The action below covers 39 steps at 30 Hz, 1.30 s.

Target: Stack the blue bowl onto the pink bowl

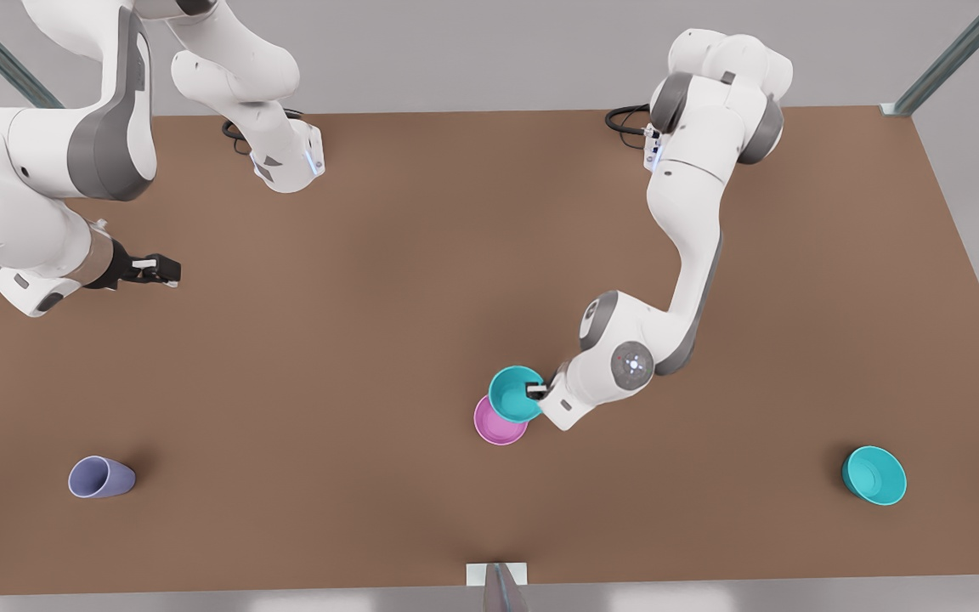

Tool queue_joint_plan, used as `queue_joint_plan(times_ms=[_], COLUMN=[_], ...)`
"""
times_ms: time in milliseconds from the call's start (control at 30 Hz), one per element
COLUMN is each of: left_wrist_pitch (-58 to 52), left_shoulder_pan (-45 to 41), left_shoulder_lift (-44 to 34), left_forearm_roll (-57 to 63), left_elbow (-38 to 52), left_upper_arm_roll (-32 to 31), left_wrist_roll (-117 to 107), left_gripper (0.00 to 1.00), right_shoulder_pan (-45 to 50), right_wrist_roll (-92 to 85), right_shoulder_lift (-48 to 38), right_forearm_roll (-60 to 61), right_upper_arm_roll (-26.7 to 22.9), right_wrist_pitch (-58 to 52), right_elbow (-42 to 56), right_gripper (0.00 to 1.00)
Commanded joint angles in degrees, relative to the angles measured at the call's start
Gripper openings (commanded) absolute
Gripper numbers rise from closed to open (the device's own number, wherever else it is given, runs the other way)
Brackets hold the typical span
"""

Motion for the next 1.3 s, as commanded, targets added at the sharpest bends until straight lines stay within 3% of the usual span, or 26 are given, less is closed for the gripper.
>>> queue_joint_plan(times_ms=[0, 100, 833, 867, 967, 1033, 1100, 1200, 1267], left_wrist_pitch=[0.32, 0.67, 2.96, 2.96, 2.08, -8.09, -31.83, -40.99, -39.32], left_shoulder_pan=[-0.19, -0.28, -1.33, -1.16, 0.07, 4.10, 15.44, 20.90, 18.97], left_shoulder_lift=[1.67, 3.95, 5.80, 5.80, 5.71, 2.82, -9.13, -20.83, -34.89], left_forearm_roll=[-0.37, -0.28, -0.90, -0.90, -0.63, 3.04, 15.27, 21.16, 23.54], left_elbow=[2.08, 5.25, 4.98, 4.90, 4.11, 3.14, 3.40, 3.49, -10.39], left_upper_arm_roll=[-0.03, -0.03, -0.38, -0.38, -0.38, -0.30, -0.21, -0.12, 0.06], left_wrist_roll=[-25.81, -25.89, -25.81, -25.72, -25.45, -24.76, -3.06, 8.03, 15.59], left_gripper=[0.21, 0.21, 0.23, 1.00, 1.00, 1.00, 1.00, 1.00, 1.00], right_shoulder_pan=[0.05, 0.05, -0.04, -0.04, -0.04, -0.04, -0.04, -0.04, -0.04], right_wrist_roll=[-2.52, -2.52, -2.52, -2.52, -2.52, -2.52, -2.52, -2.52, -2.61], right_shoulder_lift=[-0.06, -0.06, 0.29, 0.21, 0.29, 0.29, 0.29, 0.29, 0.29], right_forearm_roll=[0.05, 0.14, 0.22, 0.22, 0.22, 0.22, 0.22, 0.22, 0.22], right_upper_arm_roll=[-0.01, -0.01, -0.01, -0.01, -0.01, -0.01, -0.01, -0.01, -0.01], right_wrist_pitch=[0.01, -0.08, 0.01, 0.01, 0.01, 0.01, 0.01, 0.01, 0.01], right_elbow=[0.03, 0.03, -0.06, -0.06, -0.06, -0.06, -0.06, -0.06, 0.02], right_gripper=[1.00, 1.00, 1.00, 1.00, 1.00, 1.00, 1.00, 1.00, 1.00])
